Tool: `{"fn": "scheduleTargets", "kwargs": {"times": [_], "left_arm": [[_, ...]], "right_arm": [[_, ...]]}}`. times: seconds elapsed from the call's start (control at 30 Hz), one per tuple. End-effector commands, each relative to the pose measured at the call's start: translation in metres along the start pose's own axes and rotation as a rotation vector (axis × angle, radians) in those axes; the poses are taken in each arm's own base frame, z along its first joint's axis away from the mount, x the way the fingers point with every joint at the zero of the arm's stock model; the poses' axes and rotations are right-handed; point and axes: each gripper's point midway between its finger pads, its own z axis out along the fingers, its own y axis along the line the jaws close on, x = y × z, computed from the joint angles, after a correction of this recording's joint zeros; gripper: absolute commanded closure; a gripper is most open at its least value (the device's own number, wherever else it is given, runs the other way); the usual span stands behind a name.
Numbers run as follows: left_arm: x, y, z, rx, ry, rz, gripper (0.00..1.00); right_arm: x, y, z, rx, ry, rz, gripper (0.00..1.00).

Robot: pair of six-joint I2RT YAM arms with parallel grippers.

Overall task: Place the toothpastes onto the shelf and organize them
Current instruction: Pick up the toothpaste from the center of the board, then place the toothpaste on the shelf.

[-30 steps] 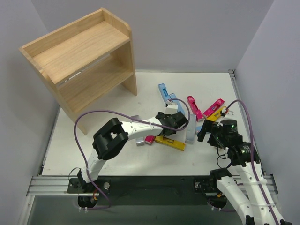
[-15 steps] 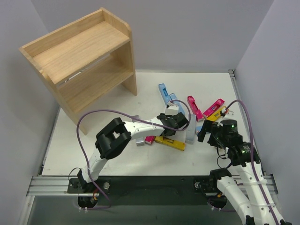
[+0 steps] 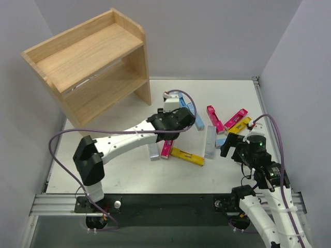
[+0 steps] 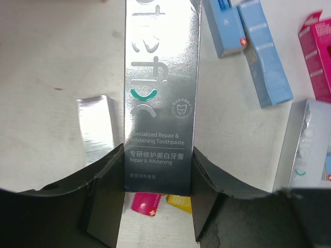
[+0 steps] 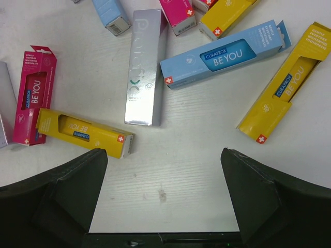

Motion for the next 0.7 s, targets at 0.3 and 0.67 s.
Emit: {"fn": "scheduleTargets", "kwargs": {"times": [0.3, 0.67], "left_arm": [[-0.092, 0.184, -0.041, -0.429, -0.15, -0.202, 0.88], [-0.108, 0.286, -0.045, -0.576, -0.194, -0.363, 0.86]], "right_arm": [[-0.005, 0.0, -0.002, -0.009, -0.053, -0.028, 0.0], [-0.007, 0.002, -0.004, -0.017, -0.065, -0.045, 0.0]]}}
